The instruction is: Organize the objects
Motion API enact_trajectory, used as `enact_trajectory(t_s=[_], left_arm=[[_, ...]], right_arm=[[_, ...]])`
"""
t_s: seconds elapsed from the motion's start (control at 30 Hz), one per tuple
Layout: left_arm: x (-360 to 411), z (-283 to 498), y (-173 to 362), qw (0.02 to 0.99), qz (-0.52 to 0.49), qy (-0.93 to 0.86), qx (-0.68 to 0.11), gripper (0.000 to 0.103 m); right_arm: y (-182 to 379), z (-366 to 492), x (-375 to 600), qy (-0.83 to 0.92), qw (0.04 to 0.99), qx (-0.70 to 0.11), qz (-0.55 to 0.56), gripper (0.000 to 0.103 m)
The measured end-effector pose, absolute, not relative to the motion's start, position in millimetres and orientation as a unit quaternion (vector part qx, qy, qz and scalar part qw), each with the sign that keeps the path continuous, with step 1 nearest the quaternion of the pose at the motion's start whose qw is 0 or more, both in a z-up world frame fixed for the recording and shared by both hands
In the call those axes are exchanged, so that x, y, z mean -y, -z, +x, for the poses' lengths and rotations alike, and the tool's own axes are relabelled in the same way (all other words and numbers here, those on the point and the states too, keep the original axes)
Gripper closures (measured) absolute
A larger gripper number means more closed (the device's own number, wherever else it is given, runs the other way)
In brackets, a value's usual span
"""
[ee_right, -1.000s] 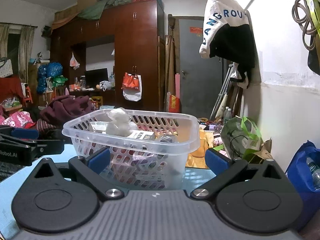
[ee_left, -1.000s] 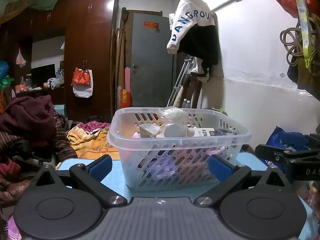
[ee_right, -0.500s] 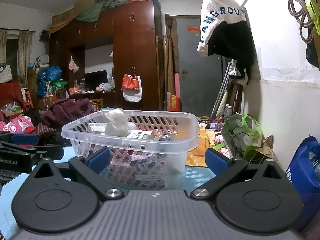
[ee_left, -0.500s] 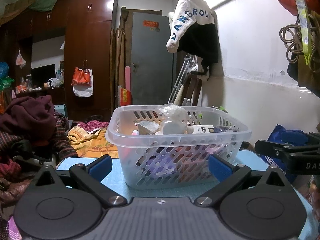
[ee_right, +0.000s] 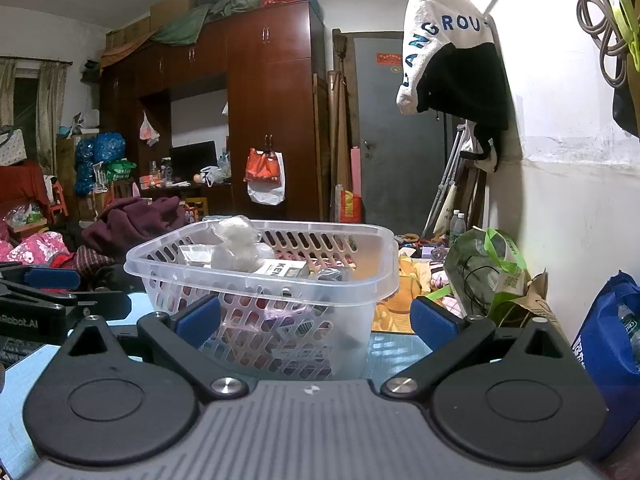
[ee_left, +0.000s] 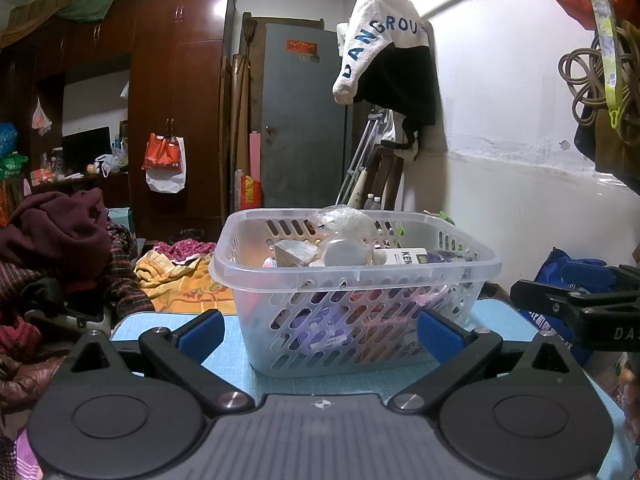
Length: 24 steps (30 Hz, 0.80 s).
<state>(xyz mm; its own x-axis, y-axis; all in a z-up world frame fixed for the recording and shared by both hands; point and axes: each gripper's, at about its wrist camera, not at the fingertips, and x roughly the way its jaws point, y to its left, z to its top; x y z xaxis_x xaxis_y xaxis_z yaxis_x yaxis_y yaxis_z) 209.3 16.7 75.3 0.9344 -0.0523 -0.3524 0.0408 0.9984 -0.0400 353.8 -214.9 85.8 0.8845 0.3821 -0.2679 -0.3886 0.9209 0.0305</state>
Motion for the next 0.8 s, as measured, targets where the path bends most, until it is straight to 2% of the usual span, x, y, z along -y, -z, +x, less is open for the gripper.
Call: enact_trajectory(t_s=[0.8], left_arm=[[-16.3, 213.0, -74.3, 0.982, -0.018, 0.025, -0.186, 0.0]], right_arm=[[-85.3, 354.0, 215.2, -0.198, 0.971, -0.135, -0.013, 0.0]])
